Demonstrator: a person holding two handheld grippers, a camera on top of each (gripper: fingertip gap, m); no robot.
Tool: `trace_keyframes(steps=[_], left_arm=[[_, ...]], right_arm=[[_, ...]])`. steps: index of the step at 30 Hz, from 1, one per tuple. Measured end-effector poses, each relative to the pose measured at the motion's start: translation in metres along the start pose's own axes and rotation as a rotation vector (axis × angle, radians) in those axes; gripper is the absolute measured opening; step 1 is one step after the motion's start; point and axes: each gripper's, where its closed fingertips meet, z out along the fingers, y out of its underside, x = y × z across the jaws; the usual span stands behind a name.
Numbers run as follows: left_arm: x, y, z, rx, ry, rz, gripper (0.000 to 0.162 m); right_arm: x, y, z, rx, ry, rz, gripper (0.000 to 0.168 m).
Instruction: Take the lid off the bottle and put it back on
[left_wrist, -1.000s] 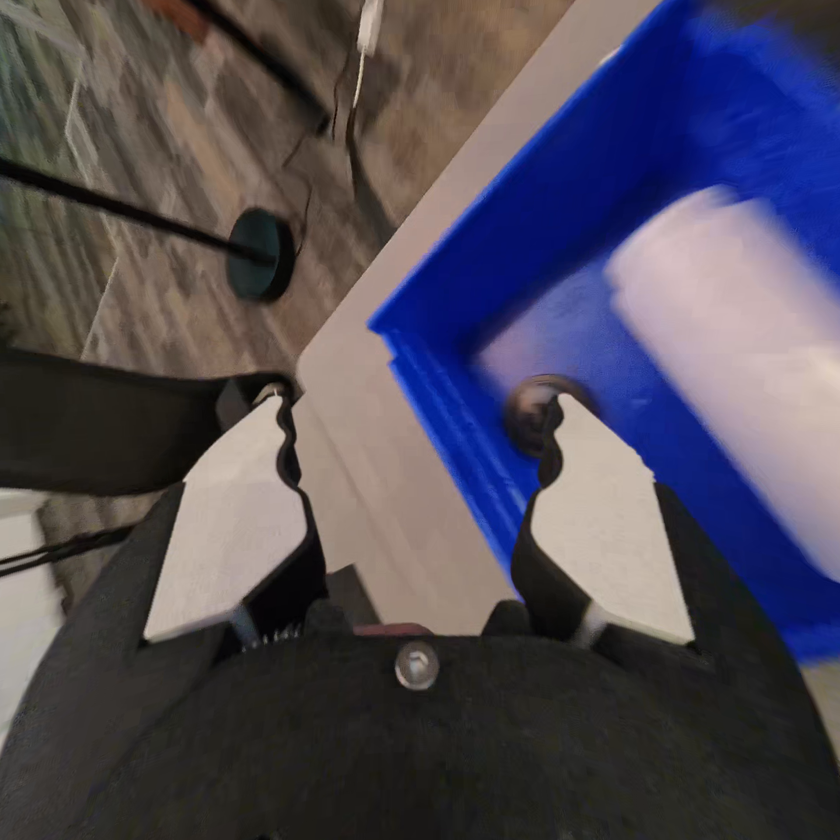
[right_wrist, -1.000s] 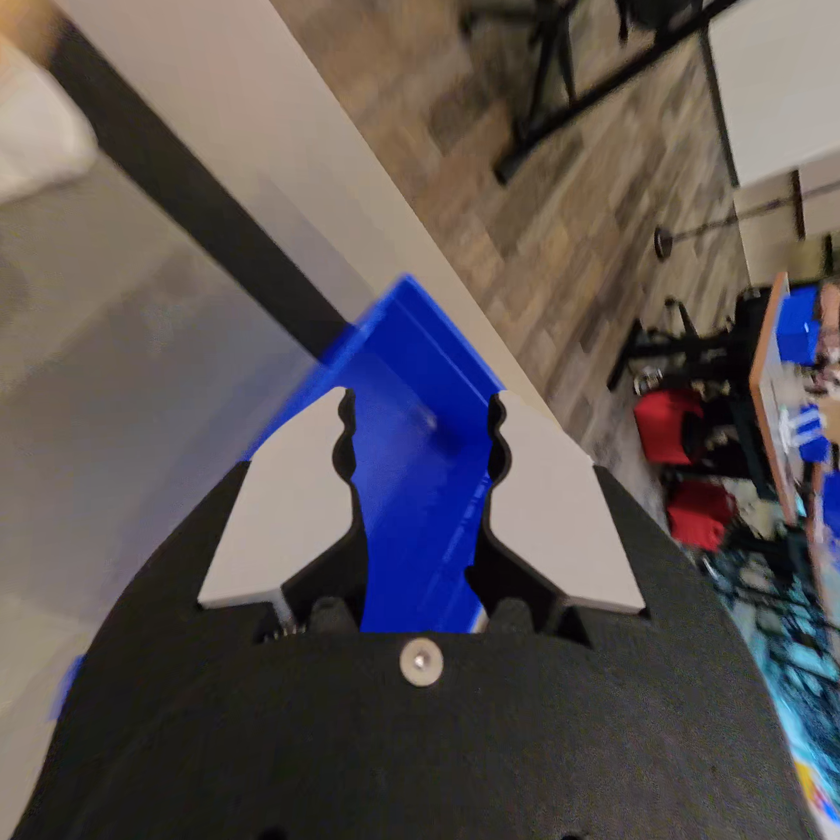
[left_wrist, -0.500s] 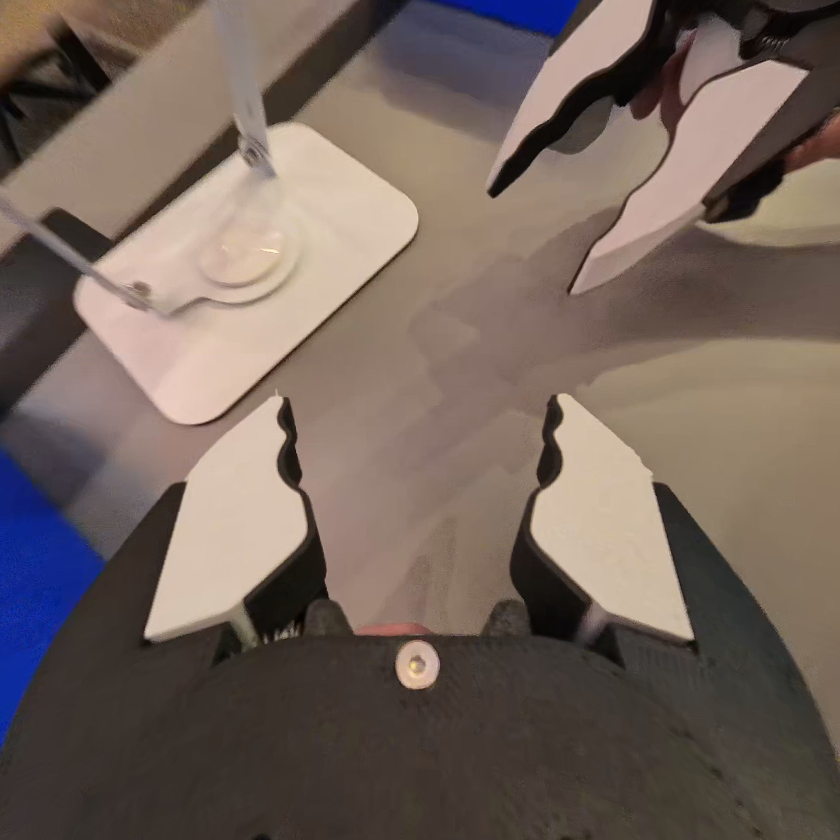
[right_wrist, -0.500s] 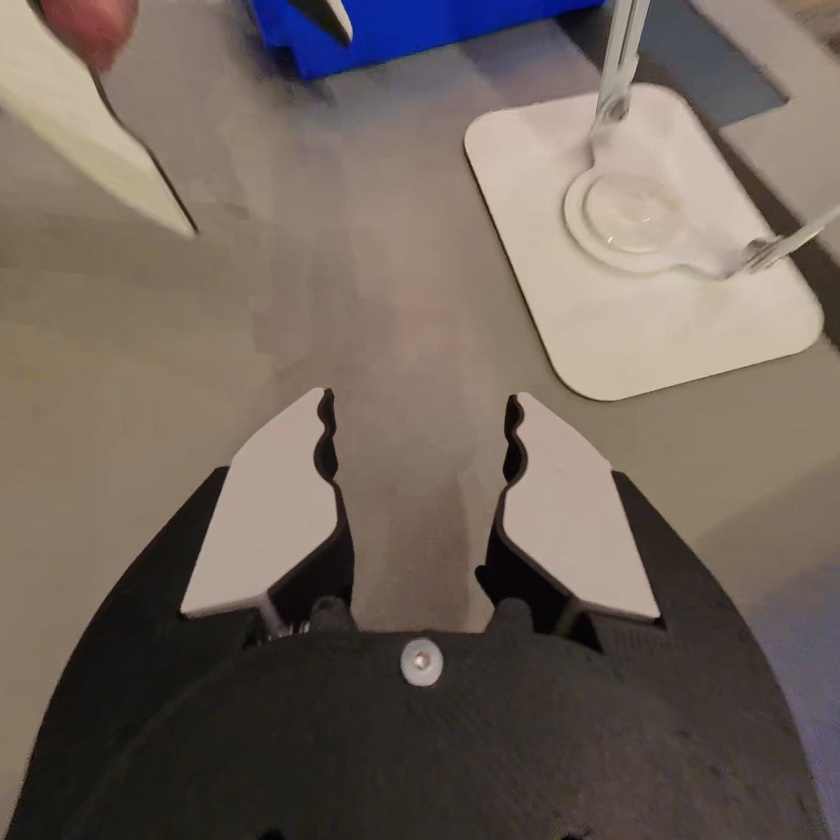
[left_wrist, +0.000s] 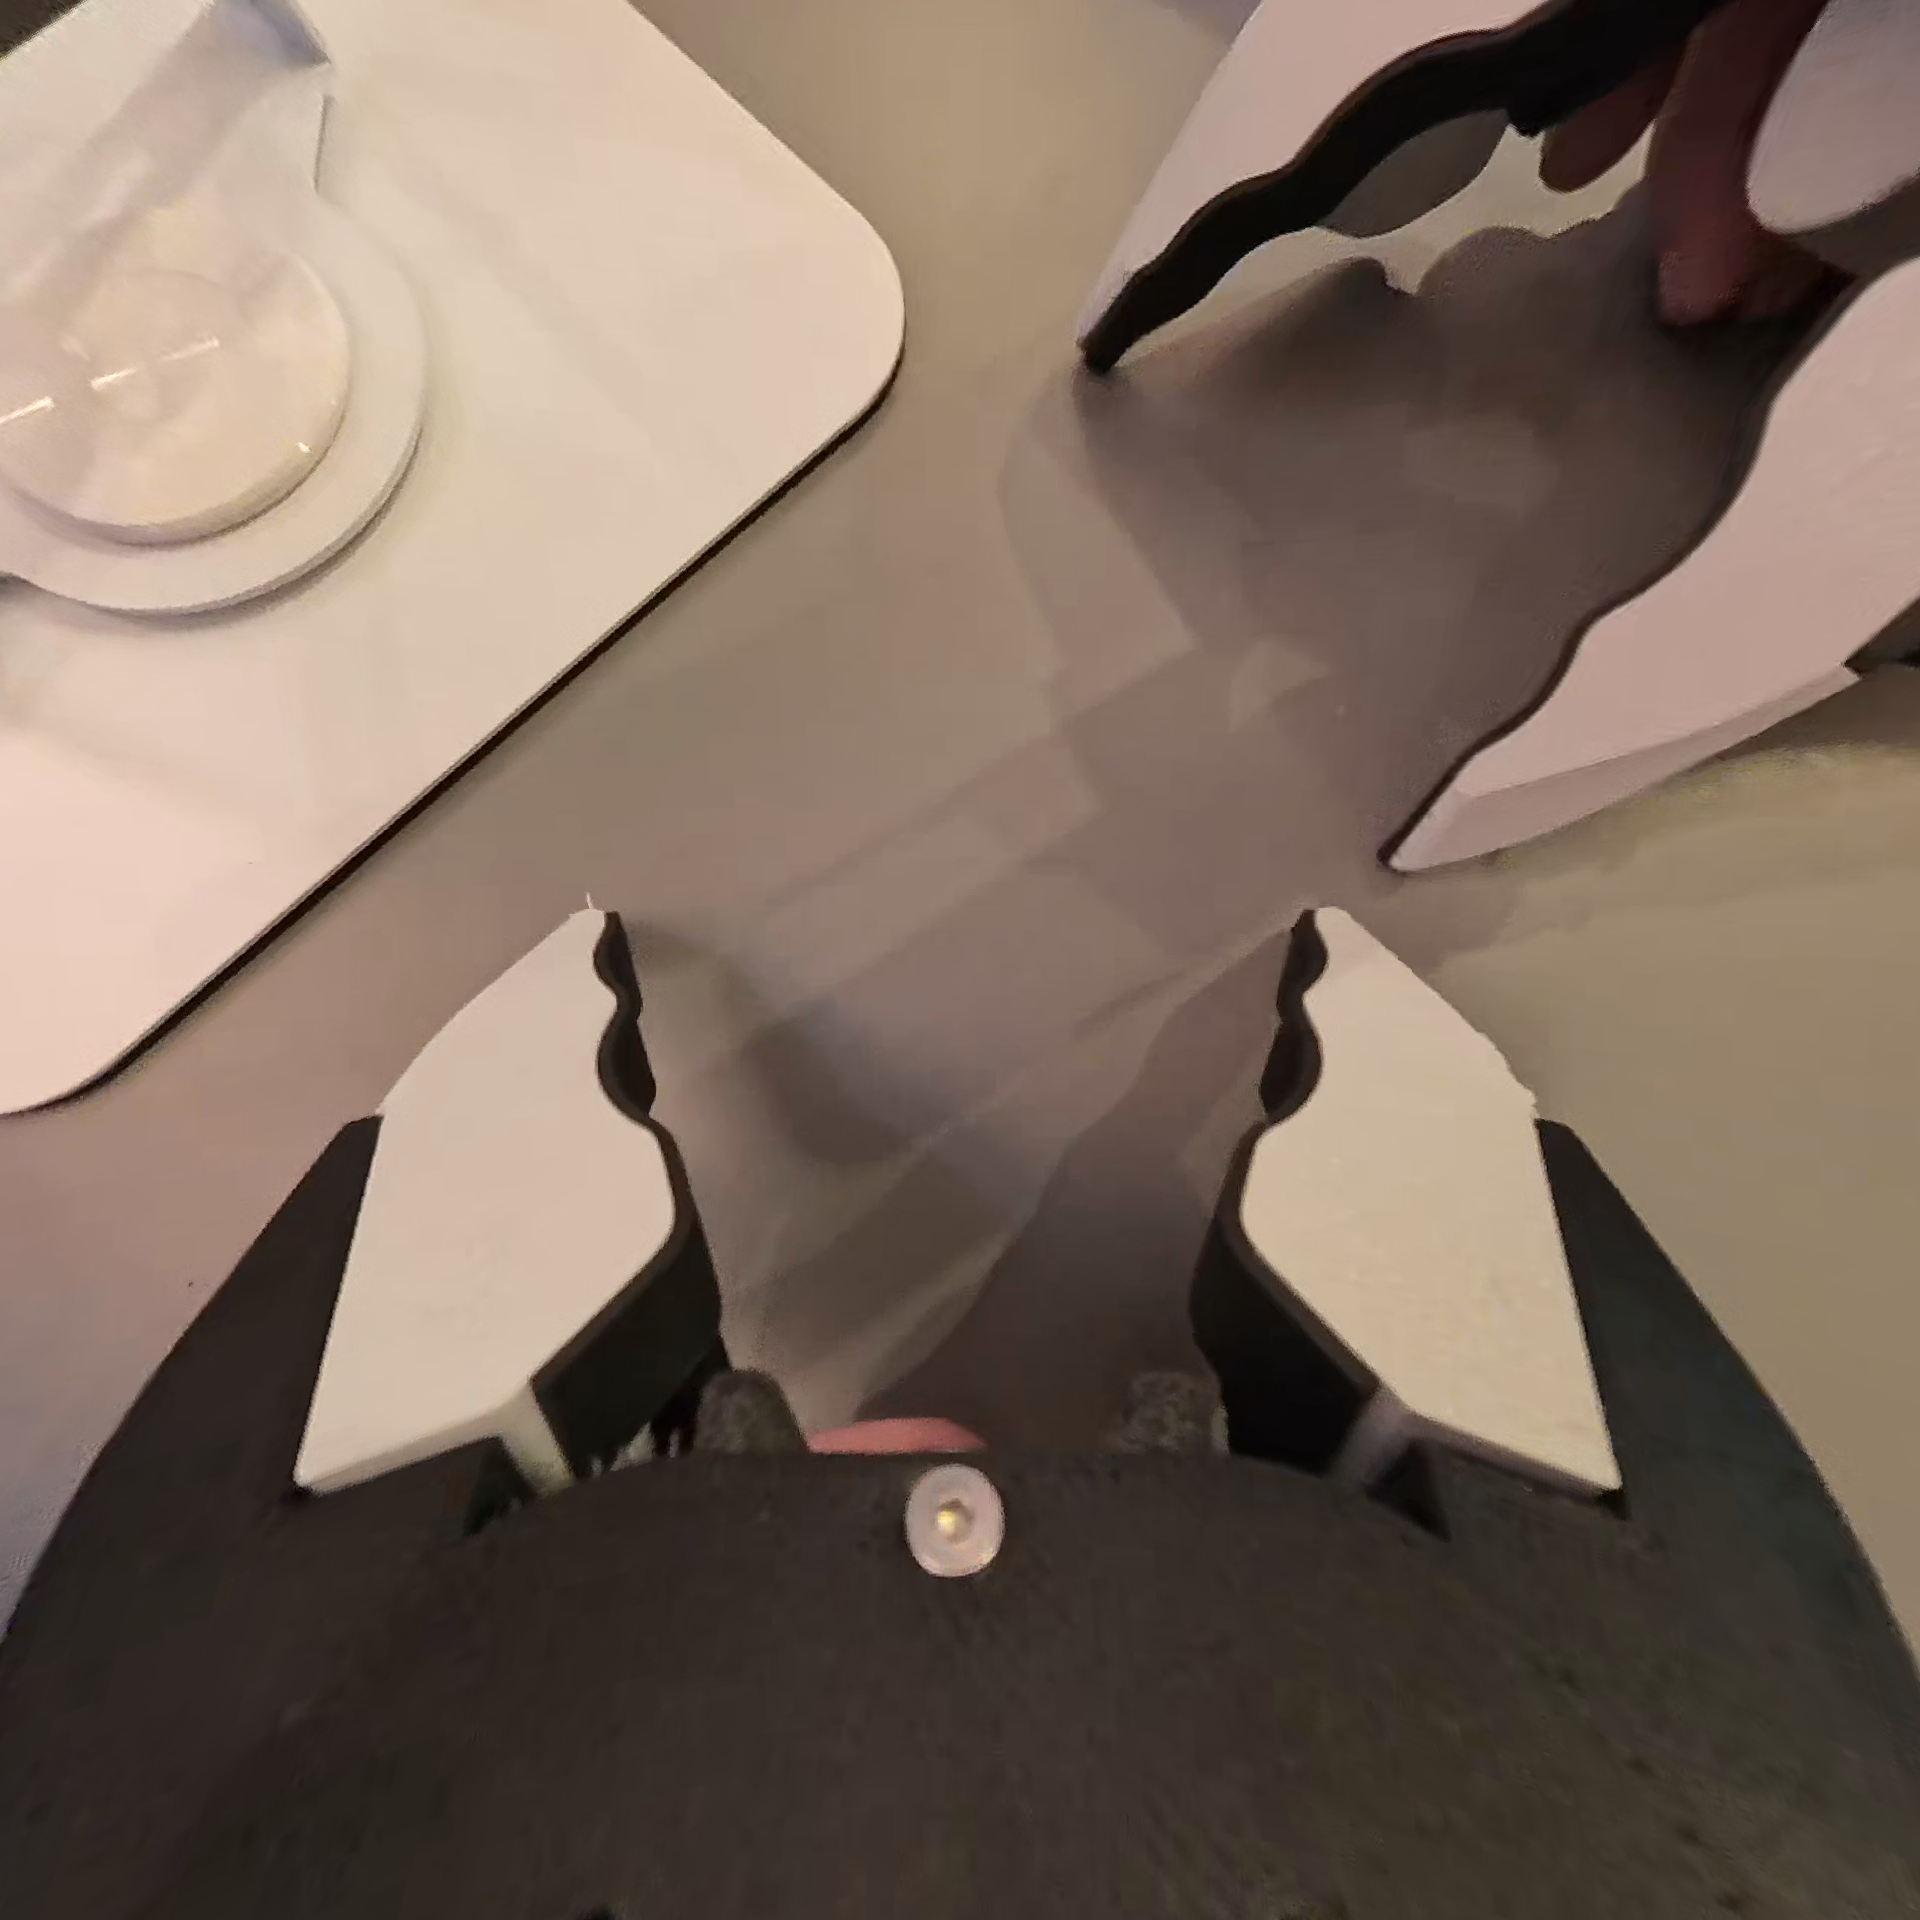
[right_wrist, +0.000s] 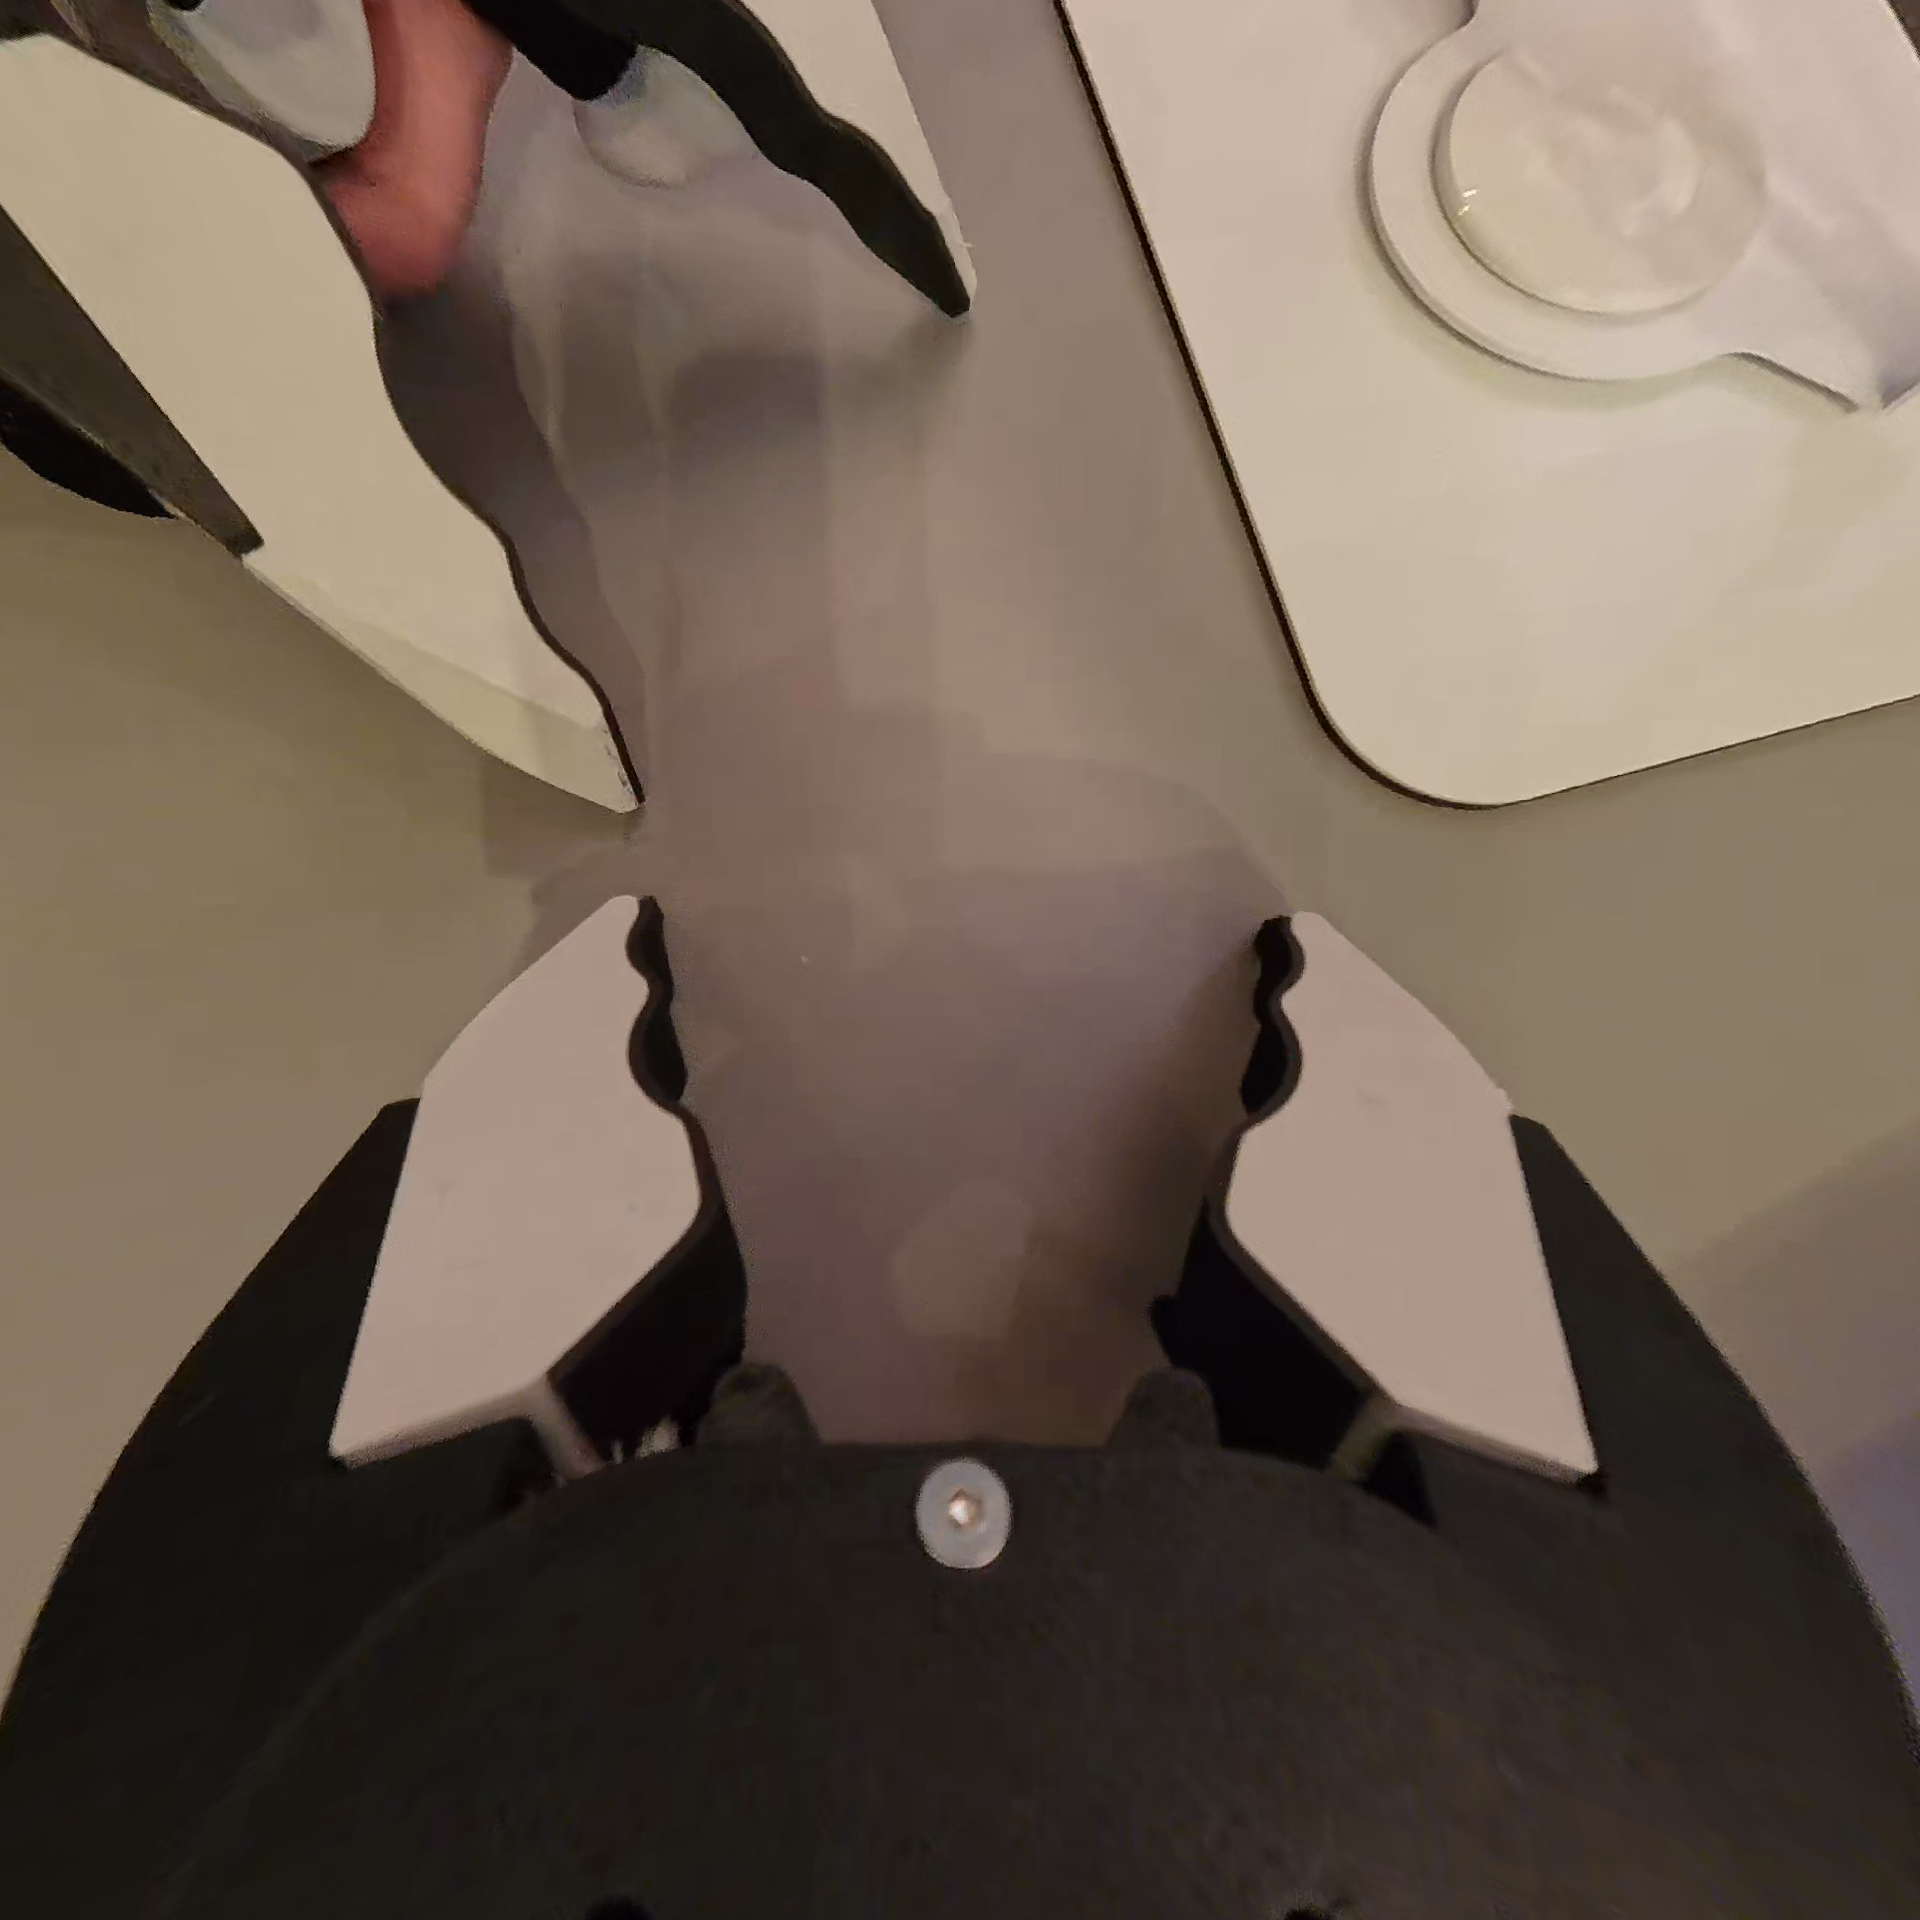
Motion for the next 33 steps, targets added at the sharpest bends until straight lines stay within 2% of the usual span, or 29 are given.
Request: trace_keyframes(steps=[3, 6, 18, 20, 23, 26, 29, 31, 33], left_arm=[[0.003, 0.001, 0.001, -0.008, 0.005, 0.024, 0.12], [0.003, 0.001, 0.0, -0.007, 0.005, 0.023, 0.12], [0.002, 0.001, -0.001, -0.004, 0.01, 0.023, 0.117], [0.01, 0.009, -0.009, -0.042, 0.061, 0.102, 0.118], [-0.001, 0.005, -0.054, -0.02, 0.011, 0.159, 0.119], [-0.028, -0.018, -0.125, 0.147, -0.059, 0.058, 0.115], [-0.084, -0.023, -0.195, 0.267, -0.259, -0.069, 0.105], [-0.129, -0.011, -0.221, 0.254, -0.386, -0.158, 0.101], [-0.166, 0.009, -0.223, 0.194, -0.398, -0.291, 0.101]], right_arm=[[-0.001, 0.001, 0.002, -0.006, -0.004, -0.011, 0.12], [0.0, 0.002, 0.003, -0.016, -0.002, 0.006, 0.127], [0.0, 0.002, 0.002, -0.017, 0.0, 0.005, 0.128], [0.0, 0.002, 0.002, -0.017, -0.002, 0.002, 0.128], [-0.001, 0.003, 0.001, -0.017, -0.003, 0.0, 0.128], [-0.001, 0.003, 0.001, -0.016, -0.003, 0.001, 0.128], [-0.001, 0.003, 0.001, -0.016, -0.003, 0.001, 0.128], [-0.001, 0.003, 0.001, -0.016, -0.004, 0.0, 0.128], [-0.001, 0.003, 0.001, -0.016, -0.005, -0.001, 0.127]])
